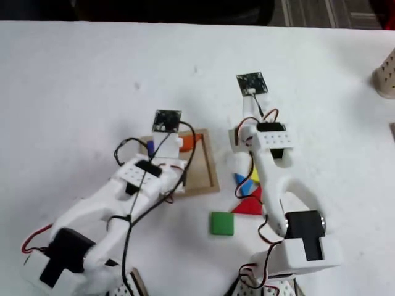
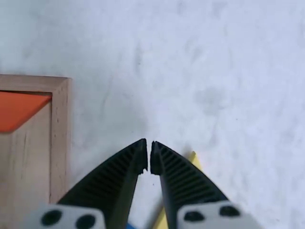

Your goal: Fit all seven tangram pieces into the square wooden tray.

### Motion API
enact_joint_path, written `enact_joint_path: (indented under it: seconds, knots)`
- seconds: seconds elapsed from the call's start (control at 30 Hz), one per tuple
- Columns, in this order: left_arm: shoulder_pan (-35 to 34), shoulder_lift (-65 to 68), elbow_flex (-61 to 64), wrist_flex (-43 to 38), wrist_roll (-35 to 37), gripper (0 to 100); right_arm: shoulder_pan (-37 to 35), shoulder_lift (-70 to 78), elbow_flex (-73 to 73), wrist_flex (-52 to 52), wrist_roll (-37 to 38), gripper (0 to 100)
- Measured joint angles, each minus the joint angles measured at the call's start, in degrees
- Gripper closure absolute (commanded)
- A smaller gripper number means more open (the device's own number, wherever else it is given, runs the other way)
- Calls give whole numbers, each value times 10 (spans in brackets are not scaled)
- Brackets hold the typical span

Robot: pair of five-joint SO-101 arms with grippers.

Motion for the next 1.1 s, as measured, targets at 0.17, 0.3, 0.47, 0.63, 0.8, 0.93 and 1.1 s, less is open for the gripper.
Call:
enact_joint_path:
  seconds: [0.17, 0.3, 0.47, 0.63, 0.8, 0.93, 1.1]
  knots:
    - [-5, -29, 0, 28, 0, 980, -1, 0, 0, 1, 0, 981]
    - [-5, -128, 32, 55, -17, 980, -1, 0, 0, 7, 0, 981]
    - [-30, -285, 104, 45, -45, 980, -5, 0, 0, 7, 0, 981]
    - [-61, -338, 151, -51, 3, 980, -6, 0, 0, 10, 0, 981]
    - [-22, -294, 154, -142, 31, 980, 5, 0, 0, 25, -28, 981]
    - [23, -193, 138, -194, 33, 980, 33, 0, 0, 27, -51, 981]
    - [26, -36, 69, -208, 33, 980, 32, 3, 0, 27, -54, 981]
